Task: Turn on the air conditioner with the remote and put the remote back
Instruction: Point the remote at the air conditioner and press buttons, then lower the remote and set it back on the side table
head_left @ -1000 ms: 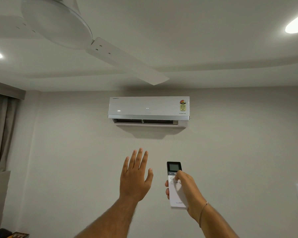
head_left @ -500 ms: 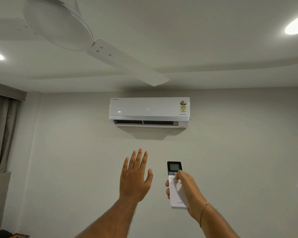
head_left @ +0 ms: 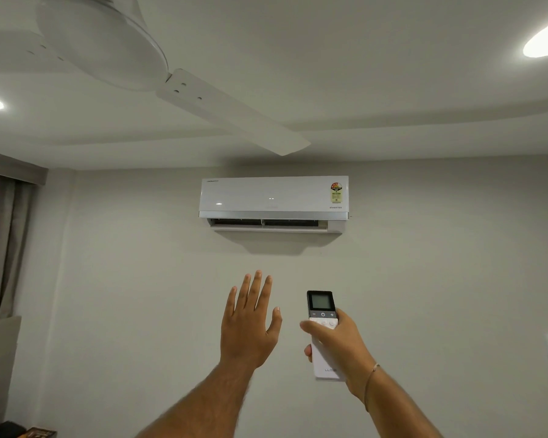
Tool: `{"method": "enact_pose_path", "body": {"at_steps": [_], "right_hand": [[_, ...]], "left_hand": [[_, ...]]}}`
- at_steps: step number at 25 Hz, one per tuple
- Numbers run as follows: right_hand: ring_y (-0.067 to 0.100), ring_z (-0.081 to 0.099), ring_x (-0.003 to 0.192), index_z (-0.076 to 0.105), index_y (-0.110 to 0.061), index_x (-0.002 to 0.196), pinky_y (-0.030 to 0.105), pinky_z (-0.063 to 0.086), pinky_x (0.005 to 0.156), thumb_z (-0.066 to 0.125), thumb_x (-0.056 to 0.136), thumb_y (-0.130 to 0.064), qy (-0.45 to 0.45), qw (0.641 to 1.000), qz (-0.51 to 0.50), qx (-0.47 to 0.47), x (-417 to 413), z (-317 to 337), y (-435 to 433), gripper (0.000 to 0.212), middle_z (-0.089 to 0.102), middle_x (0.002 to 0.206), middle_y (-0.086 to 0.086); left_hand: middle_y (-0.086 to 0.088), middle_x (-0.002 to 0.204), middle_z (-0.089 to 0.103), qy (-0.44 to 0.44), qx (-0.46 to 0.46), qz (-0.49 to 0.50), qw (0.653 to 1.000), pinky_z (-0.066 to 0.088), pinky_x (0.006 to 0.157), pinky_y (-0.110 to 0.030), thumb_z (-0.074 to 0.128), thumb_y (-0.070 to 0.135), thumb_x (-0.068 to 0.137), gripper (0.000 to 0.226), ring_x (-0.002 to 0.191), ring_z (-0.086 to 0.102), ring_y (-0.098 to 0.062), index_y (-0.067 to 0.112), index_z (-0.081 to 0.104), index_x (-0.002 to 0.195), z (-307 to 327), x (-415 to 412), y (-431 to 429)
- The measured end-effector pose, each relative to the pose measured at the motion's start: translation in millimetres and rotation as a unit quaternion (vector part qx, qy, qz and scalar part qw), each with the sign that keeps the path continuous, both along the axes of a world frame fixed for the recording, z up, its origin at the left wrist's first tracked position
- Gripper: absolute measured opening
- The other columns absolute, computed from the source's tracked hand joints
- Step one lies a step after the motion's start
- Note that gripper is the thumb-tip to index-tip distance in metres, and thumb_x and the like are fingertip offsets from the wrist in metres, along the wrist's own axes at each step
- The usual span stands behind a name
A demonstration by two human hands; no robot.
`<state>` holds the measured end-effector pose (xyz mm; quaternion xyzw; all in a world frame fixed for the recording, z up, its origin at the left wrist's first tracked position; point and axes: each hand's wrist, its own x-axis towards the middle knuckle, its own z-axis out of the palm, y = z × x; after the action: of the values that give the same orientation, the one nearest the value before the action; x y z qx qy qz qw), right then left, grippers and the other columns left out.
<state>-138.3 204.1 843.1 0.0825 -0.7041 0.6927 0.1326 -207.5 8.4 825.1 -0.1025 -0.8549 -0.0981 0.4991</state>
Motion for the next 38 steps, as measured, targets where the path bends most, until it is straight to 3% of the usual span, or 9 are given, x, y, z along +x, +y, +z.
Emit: {"method": "enact_pose_path", "body": {"at_steps": [3,7,10,15,20,24,27,30,38], "right_hand": [[0.026,0.070,0.065,0.064,-0.017,0.113,0.029,0.058,0.052,0.077,0.088,-0.017,0.014,0.998,-0.048,0.033,-5,-12,-2,0.028,0.073,0.094,0.012],[0.020,0.073,0.080,0.055,-0.027,0.113,0.037,0.061,0.070,0.072,0.080,-0.038,0.012,0.988,-0.125,0.092,-16,-38,0,0.039,0.076,0.093,0.000],[0.020,0.074,0.081,0.036,-0.031,0.121,0.034,0.058,0.066,0.070,0.081,-0.043,-0.017,0.986,-0.131,0.102,-25,-62,1,0.054,0.073,0.095,-0.002],[0.014,0.071,0.078,0.045,-0.032,0.109,0.027,0.048,0.058,0.070,0.069,-0.054,-0.050,0.976,-0.159,0.138,-39,-126,3,0.052,0.073,0.094,-0.005],[0.023,0.070,0.090,0.066,-0.025,0.107,0.039,0.059,0.083,0.078,0.071,-0.054,-0.136,0.956,-0.177,0.192,-51,-252,8,0.048,0.062,0.110,-0.001],[0.026,0.070,0.088,0.076,-0.022,0.115,0.033,0.056,0.077,0.081,0.076,-0.052,-0.258,0.927,-0.144,0.231,-39,-389,8,0.049,0.066,0.111,0.005],[0.030,0.072,0.093,0.076,-0.023,0.120,0.035,0.058,0.079,0.080,0.080,-0.051,-0.348,0.893,-0.122,0.258,-11,-494,11,0.049,0.070,0.116,0.009],[0.036,0.073,0.109,0.072,-0.022,0.134,0.043,0.062,0.097,0.080,0.085,-0.052,-0.435,0.850,-0.097,0.280,21,-600,12,0.058,0.071,0.128,0.012],[0.042,0.066,0.118,0.068,-0.019,0.133,0.049,0.059,0.098,0.076,0.087,-0.046,-0.546,0.755,-0.081,0.355,95,-789,23,0.054,0.062,0.129,0.015]], "left_hand": [[0.001,0.177,0.008,-0.003,0.002,-0.003,1.000,0.009,0.133,-0.050,0.022,0.056,0.103,0.071,0.164,0.003,-0.020,0.030,0.011,0.168,-10,-3,0],[0.003,0.178,0.005,-0.022,-0.003,-0.003,1.000,0.004,0.134,-0.047,0.022,0.056,0.104,0.070,0.164,-0.001,-0.018,0.032,0.006,0.168,-35,-11,1],[0.004,0.178,0.004,-0.047,-0.003,-0.002,0.999,0.005,0.134,-0.046,0.022,0.056,0.104,0.071,0.164,-0.001,-0.017,0.032,0.005,0.168,-61,-17,2],[0.002,0.178,0.008,-0.098,-0.005,-0.013,0.995,0.009,0.133,-0.049,0.024,0.054,0.104,0.071,0.164,0.006,-0.021,0.028,0.010,0.169,-134,-24,2],[-0.002,0.179,0.011,-0.211,-0.001,-0.013,0.977,0.008,0.133,-0.050,0.025,0.051,0.104,0.072,0.164,0.007,-0.023,0.025,0.009,0.169,-255,-19,3],[-0.002,0.180,0.003,-0.340,-0.011,0.000,0.940,0.006,0.133,-0.051,0.015,0.055,0.104,0.072,0.165,-0.001,-0.022,0.026,0.000,0.169,-390,3,3],[-0.002,0.179,-0.001,-0.424,-0.027,0.012,0.905,0.002,0.134,-0.049,0.014,0.056,0.108,0.070,0.165,-0.004,-0.023,0.026,-0.002,0.169,-497,40,2],[-0.004,0.179,0.005,-0.499,-0.009,-0.021,0.866,0.004,0.133,-0.051,0.023,0.054,0.108,0.070,0.165,0.000,-0.026,0.024,0.006,0.169,-598,84,4],[-0.001,0.180,0.001,-0.609,-0.042,-0.030,0.791,0.002,0.134,-0.051,0.020,0.056,0.107,0.070,0.165,-0.005,-0.022,0.028,0.002,0.169,-773,179,12]]}}
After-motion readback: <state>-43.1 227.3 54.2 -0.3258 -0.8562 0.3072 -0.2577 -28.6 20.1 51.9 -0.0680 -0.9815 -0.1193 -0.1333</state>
